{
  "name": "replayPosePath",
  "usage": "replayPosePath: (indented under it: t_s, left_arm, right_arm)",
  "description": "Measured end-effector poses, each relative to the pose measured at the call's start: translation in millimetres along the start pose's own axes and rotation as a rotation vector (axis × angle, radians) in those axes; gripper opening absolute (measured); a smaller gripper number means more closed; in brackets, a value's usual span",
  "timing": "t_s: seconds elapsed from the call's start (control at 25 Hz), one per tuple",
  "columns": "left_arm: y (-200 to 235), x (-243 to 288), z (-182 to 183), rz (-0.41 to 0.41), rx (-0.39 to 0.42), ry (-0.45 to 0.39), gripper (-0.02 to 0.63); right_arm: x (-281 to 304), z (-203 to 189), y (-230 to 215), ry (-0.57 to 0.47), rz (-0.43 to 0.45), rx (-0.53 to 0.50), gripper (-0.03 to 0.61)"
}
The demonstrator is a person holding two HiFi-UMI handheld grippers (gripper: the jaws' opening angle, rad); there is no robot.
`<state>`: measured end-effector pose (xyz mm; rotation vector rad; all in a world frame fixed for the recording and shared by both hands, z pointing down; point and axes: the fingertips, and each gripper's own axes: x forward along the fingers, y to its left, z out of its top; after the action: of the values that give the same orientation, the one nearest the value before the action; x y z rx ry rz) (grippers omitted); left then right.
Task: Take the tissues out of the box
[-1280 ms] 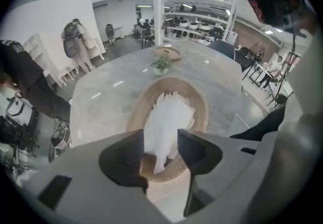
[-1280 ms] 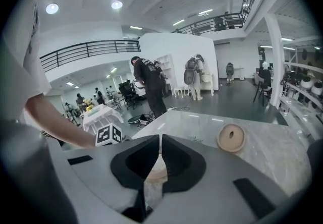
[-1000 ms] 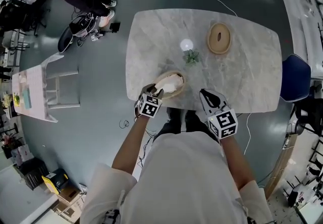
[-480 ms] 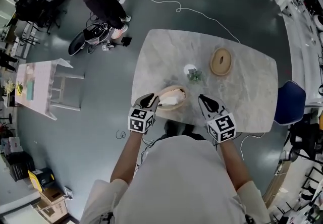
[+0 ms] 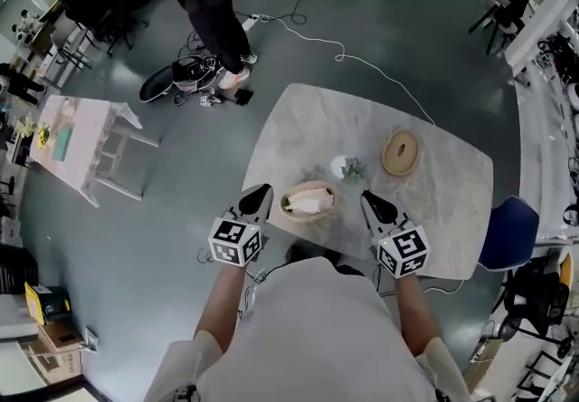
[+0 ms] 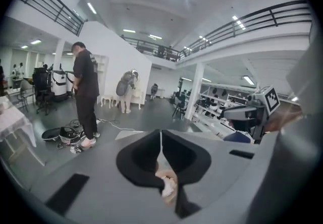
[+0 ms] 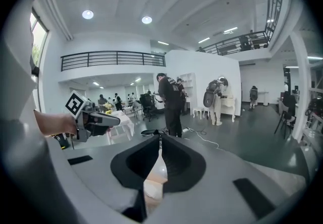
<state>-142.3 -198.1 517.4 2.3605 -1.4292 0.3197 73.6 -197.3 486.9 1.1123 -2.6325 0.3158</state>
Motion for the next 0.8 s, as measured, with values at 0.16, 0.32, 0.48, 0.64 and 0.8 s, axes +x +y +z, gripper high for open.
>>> replayPosePath:
  t_s: [0.16,0.32,0.48,0.64,0.8]
  left_arm:
    - [4.1,-25.2,21.2,0.045,0.004,-0.074,0.008]
    - [1.0,-42.3,35.5,0.052,0.040,-0.114,0.008]
    - [-0.6,-49.4,43.7,0.049,0.043,-0.145,0.008]
    - [3.7,-54.3,46.4,0.062,0.046,-0.151,0.008]
    - [4.6,-58.1,46.5,0.066,0.045,-0.161,0.008]
  right_arm:
    - [-3.3,22.0,1.9,-0.044,0.013,-0.006,0.040]
    - [-4.3,38.8,2.5,-0.073,0.021,-0.024,0.040]
    - [-2.6,49.3,5.5,-0.079,0.029,-0.080,0.040]
    - [-0.4,56.5,14.4,-0.093,0.039,-0.109,0.039]
    - [-2.8,57.6,16.2,-0.102,0.039,-0.109,0.039]
